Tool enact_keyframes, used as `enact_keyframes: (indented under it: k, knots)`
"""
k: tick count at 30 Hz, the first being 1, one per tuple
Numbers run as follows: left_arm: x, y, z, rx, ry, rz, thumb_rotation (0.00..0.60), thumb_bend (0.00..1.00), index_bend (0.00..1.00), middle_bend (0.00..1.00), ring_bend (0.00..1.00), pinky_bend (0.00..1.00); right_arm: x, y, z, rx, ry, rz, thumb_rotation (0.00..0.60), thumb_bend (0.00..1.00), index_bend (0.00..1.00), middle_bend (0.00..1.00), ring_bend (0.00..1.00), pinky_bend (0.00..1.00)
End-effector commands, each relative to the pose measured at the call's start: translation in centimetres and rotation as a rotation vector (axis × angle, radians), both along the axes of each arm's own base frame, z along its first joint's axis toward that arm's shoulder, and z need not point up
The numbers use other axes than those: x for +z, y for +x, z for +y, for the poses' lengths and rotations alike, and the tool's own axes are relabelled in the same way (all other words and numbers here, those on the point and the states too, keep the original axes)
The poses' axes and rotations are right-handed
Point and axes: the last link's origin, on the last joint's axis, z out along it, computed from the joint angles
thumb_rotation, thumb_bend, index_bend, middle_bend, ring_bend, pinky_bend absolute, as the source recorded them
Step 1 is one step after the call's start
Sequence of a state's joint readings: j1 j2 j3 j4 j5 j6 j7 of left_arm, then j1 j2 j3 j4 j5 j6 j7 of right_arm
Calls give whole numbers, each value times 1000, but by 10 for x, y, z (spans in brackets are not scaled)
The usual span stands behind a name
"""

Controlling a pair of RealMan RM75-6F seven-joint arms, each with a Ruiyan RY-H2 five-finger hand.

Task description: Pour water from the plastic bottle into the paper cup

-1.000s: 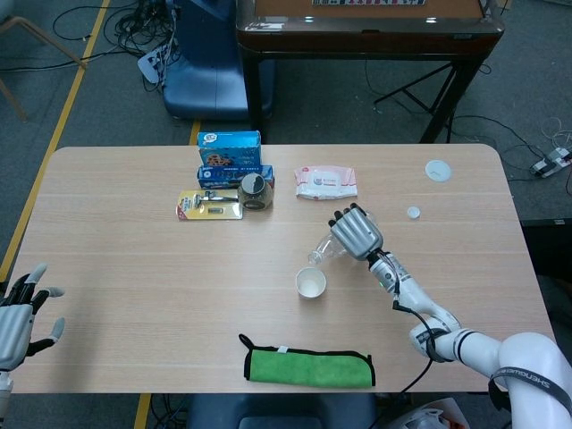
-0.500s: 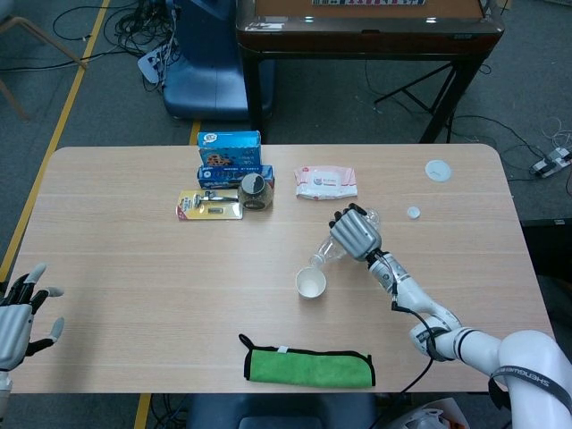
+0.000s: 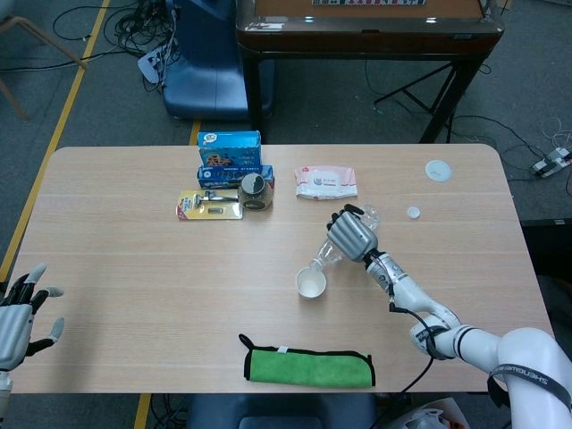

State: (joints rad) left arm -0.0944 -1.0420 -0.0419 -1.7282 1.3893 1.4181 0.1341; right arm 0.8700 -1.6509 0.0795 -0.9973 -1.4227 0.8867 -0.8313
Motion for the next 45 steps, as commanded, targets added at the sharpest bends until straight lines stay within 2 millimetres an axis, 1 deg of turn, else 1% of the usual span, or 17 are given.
enact_keyframes:
  k: [1, 12, 27, 45]
  knots:
    - [0, 0, 0, 0, 1, 3, 600, 336, 332, 31, 74, 316, -2, 5, 1, 32, 0, 33, 600, 9, 650, 645, 548, 546]
    - [0, 0, 0, 1, 1, 3, 600, 335, 332, 31, 75, 316, 2, 14, 2, 78, -19, 94, 600, 9, 650, 645, 548, 546]
    - [0, 0, 1, 3, -1, 6, 600, 336, 333, 31, 75, 316, 10, 19, 3, 106, -55, 138, 600, 8, 650, 645, 548, 546]
    - [-1, -1, 1, 3, -2, 10, 600, 335, 331, 31, 75, 316, 13, 16, 5, 92, -57, 125, 600, 9, 650, 645, 547, 546]
